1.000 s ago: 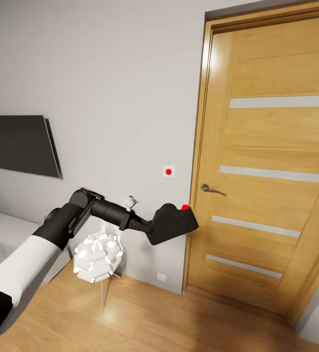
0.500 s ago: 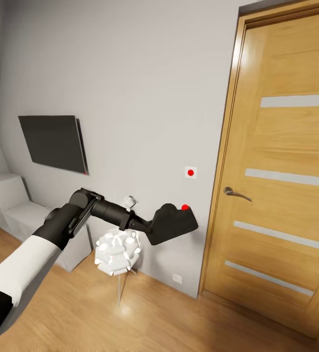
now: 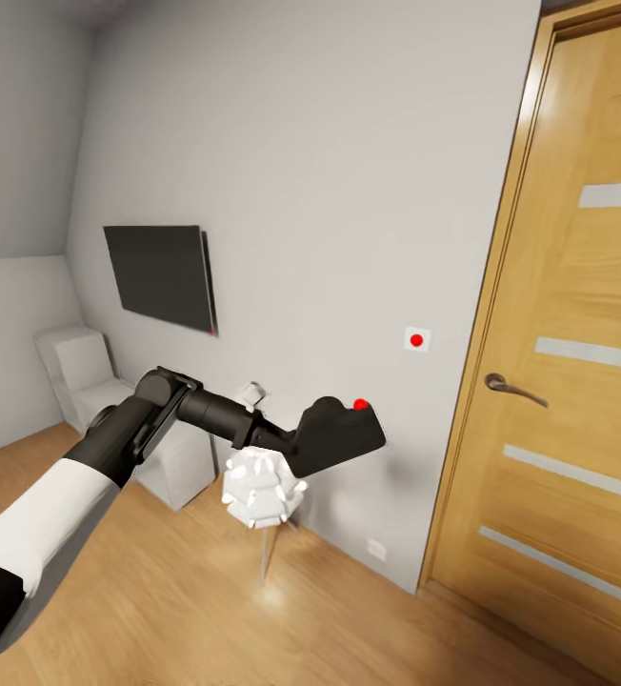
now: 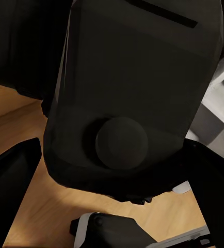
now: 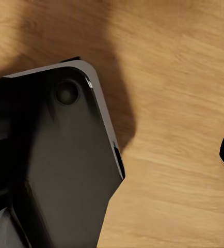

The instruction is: Attach the digital camera to the camera tripod in the bedroom.

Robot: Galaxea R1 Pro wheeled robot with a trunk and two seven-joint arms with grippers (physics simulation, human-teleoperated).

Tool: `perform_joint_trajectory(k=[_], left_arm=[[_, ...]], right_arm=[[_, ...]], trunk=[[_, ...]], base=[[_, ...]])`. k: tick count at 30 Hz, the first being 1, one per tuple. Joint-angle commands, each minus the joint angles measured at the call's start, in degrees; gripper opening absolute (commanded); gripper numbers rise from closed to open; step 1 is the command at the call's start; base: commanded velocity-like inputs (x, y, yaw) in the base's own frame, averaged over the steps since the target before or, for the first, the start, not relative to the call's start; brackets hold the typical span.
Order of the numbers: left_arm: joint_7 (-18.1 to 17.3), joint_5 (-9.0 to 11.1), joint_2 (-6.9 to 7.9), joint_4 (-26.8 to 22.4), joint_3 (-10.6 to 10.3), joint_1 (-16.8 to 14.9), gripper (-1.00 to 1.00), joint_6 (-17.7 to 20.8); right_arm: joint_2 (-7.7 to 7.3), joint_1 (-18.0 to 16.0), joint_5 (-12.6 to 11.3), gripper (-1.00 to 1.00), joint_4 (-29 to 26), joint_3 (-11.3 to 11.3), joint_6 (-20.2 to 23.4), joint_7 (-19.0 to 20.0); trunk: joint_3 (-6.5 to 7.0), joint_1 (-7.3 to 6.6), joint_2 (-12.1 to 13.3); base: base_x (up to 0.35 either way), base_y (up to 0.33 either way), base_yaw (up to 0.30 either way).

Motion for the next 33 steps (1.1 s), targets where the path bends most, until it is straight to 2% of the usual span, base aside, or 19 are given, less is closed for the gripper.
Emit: perform_joint_trajectory(k=[1,33], left_arm=[[-0.1,0.2,0.06,0.0,-0.2,0.0,-1.0,0.6],[-0.1,0.2,-0.11,0.0,-0.2,0.0,-1.0,0.6]], right_arm=[[-0.01,-0.1,0.0,1.0,0.2,-0.4,-0.5,0.1],[0.17,-0.1,0.0,1.0,0.2,-0.4,-0.5,0.3]], trunk=[[-0.02,0.02,0.0],[-0.02,0.02,0.0]], base=[[0.0,0.0,0.284],[0.0,-0.012,0.284]])
